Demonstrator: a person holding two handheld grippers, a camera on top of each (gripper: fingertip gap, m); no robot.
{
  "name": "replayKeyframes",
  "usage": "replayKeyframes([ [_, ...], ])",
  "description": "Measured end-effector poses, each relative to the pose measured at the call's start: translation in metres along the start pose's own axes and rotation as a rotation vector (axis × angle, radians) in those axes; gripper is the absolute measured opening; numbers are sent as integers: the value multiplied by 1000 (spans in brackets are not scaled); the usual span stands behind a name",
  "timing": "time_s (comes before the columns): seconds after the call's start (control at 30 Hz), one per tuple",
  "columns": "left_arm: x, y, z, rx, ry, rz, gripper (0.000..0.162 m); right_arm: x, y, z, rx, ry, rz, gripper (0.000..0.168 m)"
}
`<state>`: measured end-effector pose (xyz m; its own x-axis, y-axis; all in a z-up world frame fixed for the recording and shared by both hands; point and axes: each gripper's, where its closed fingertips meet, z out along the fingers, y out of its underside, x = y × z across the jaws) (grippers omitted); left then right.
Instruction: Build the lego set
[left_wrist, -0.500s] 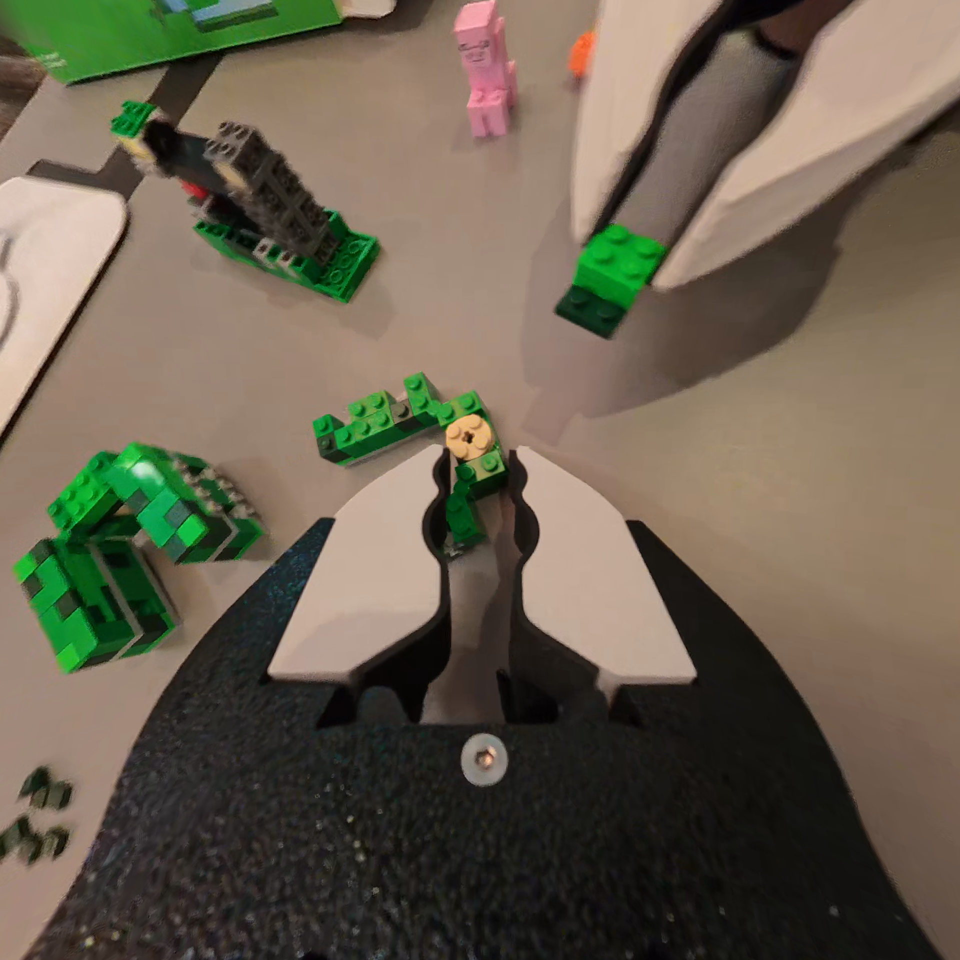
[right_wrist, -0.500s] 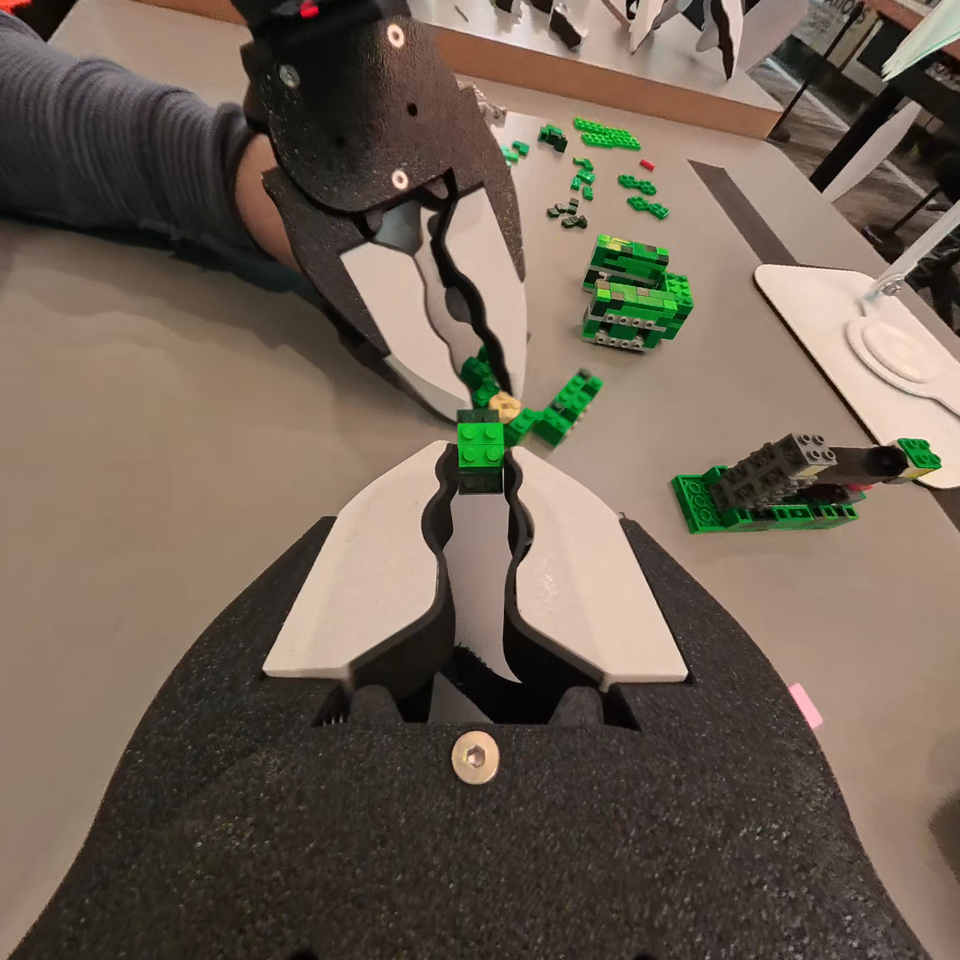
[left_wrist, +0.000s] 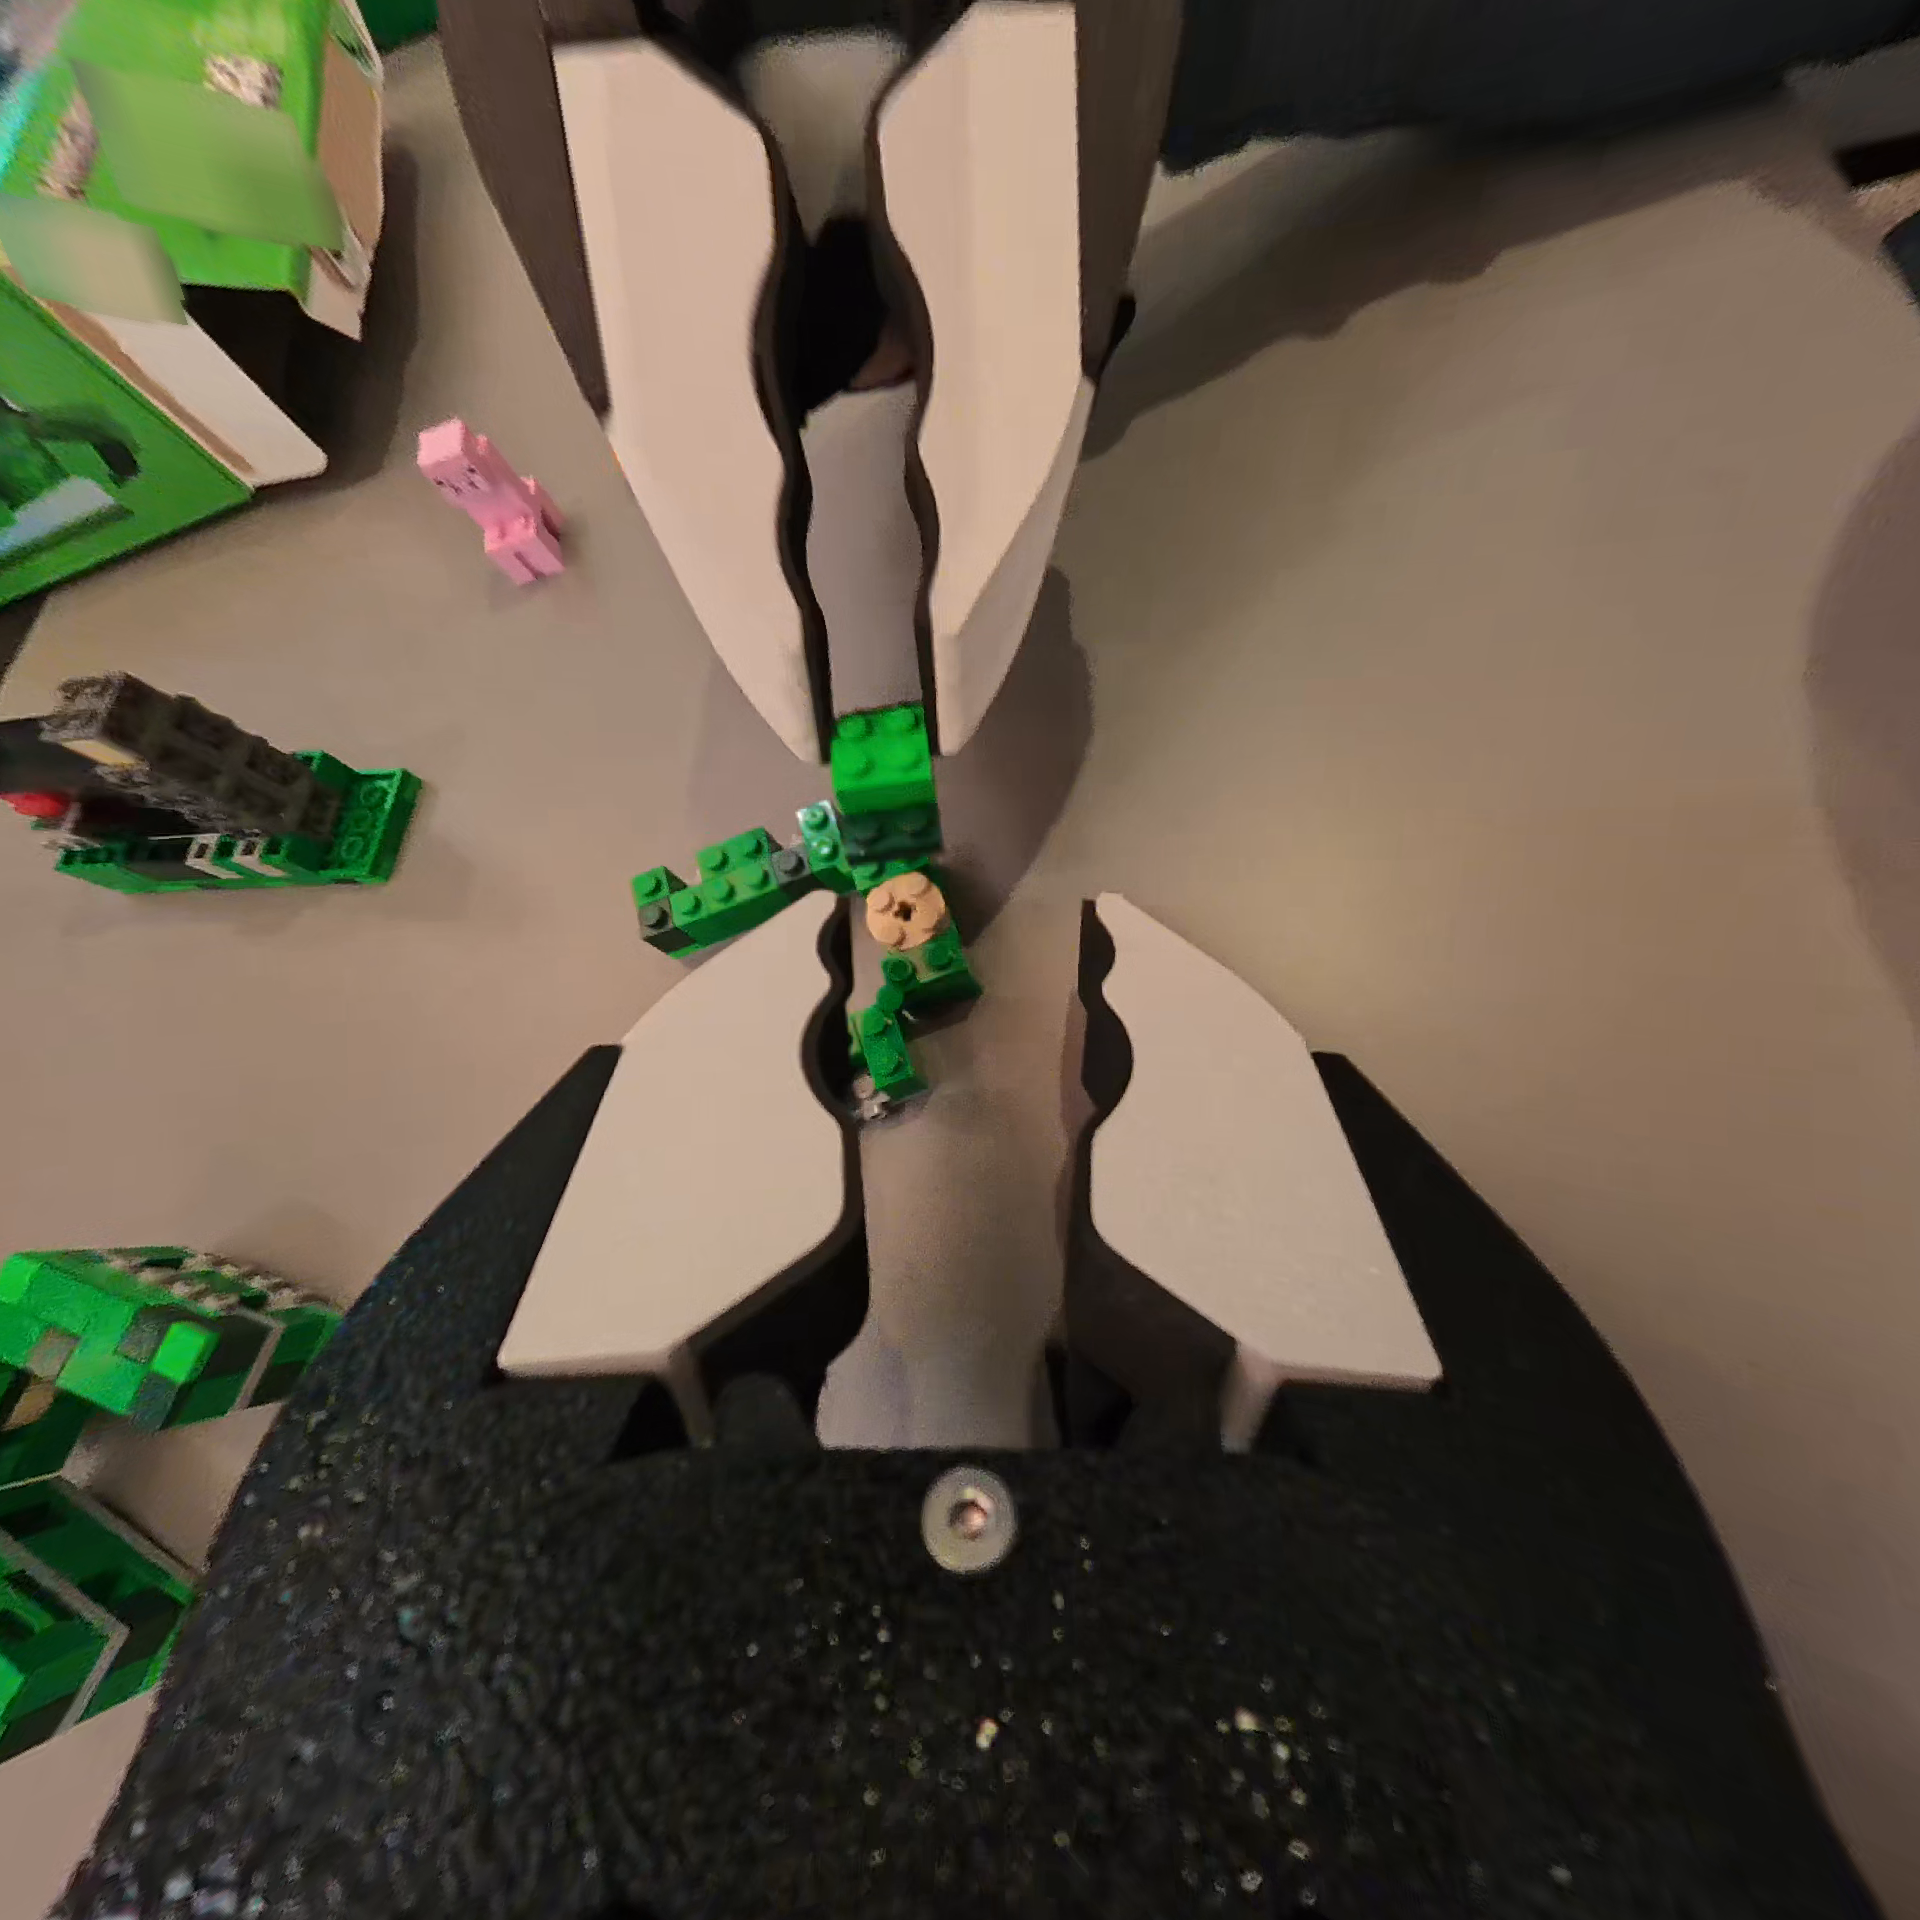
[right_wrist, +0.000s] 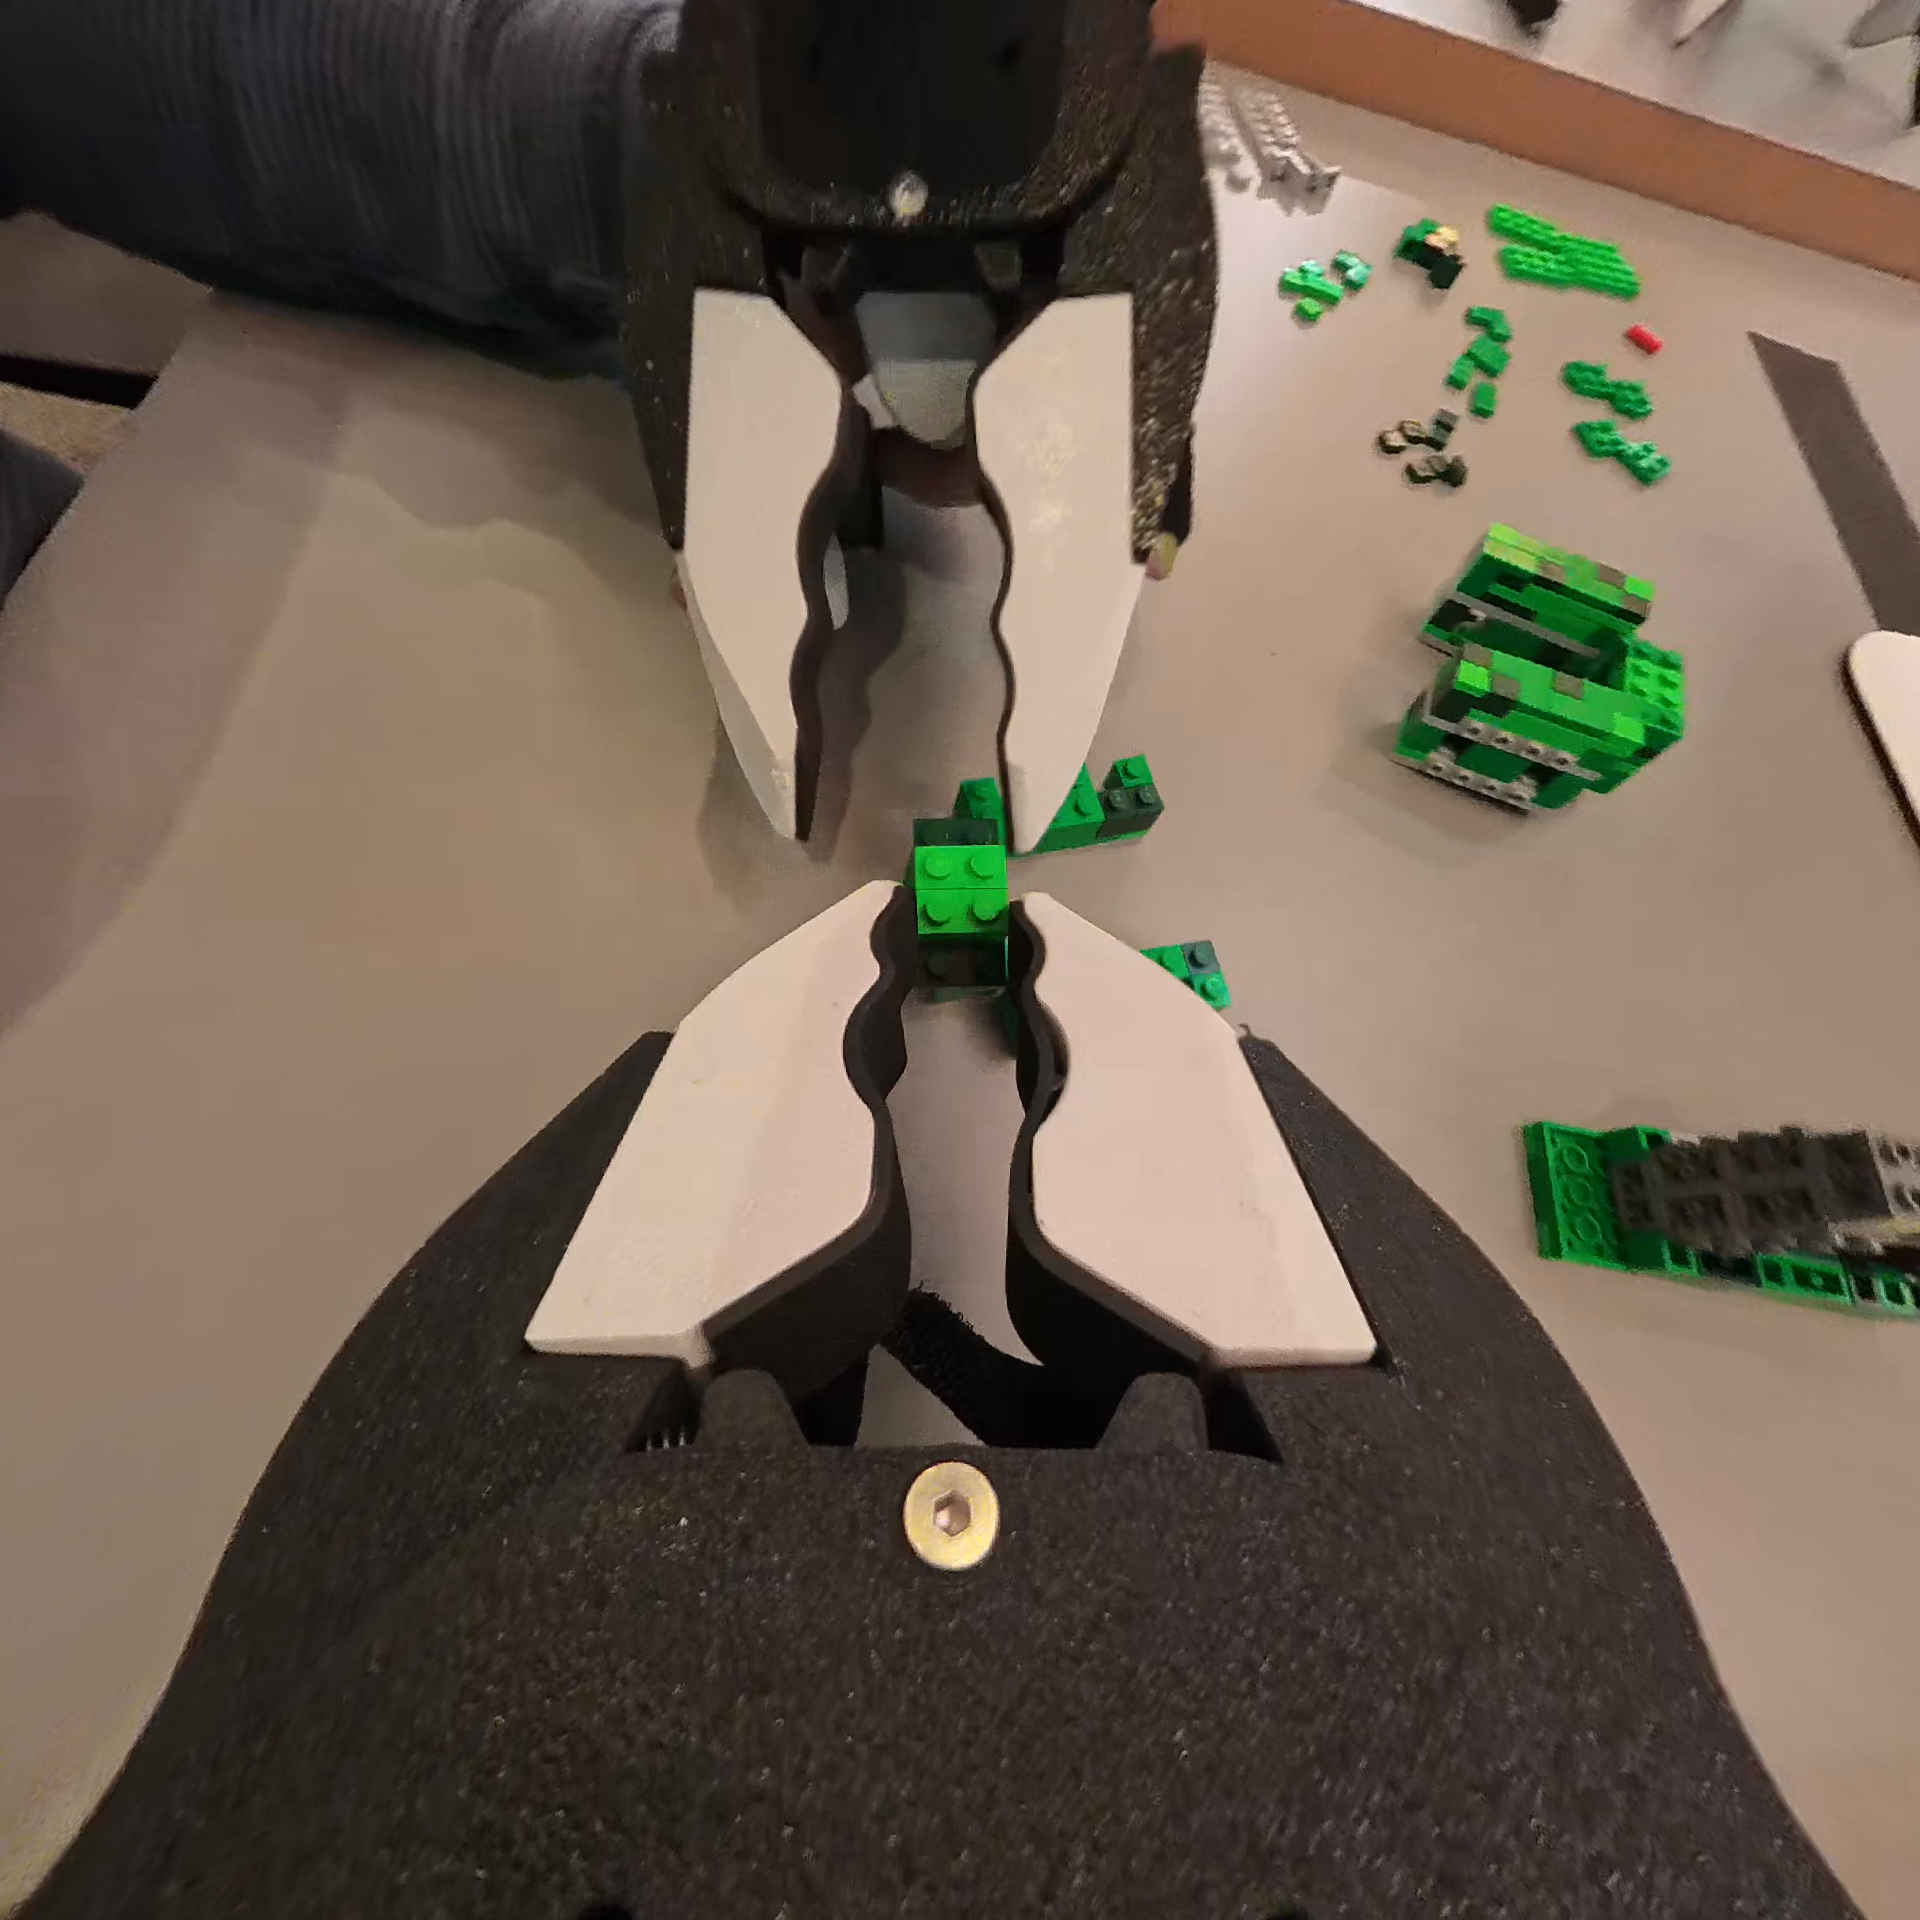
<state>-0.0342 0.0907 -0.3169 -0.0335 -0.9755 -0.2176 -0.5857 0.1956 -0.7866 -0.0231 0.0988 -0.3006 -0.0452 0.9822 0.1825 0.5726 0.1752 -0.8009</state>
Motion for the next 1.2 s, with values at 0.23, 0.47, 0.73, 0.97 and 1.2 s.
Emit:
replayKeyframes([
  [0.23,-11,3,-9,34,-55,-25,42,1,8,19,-118,-124,-39,16],
  [0.47,-12,0,-10,79,-46,-44,40,2,12,22,-155,-159,-65,16],
  [0.73,-10,2,-8,60,-39,-32,38,1,12,24,-157,-174,-77,16],
  [0.97,-11,2,-11,63,-49,-32,38,2,14,21,-175,-175,-78,16],
  [1.2,-8,3,-8,43,-41,-20,37,1,13,23,-184,-181,-86,16],
])
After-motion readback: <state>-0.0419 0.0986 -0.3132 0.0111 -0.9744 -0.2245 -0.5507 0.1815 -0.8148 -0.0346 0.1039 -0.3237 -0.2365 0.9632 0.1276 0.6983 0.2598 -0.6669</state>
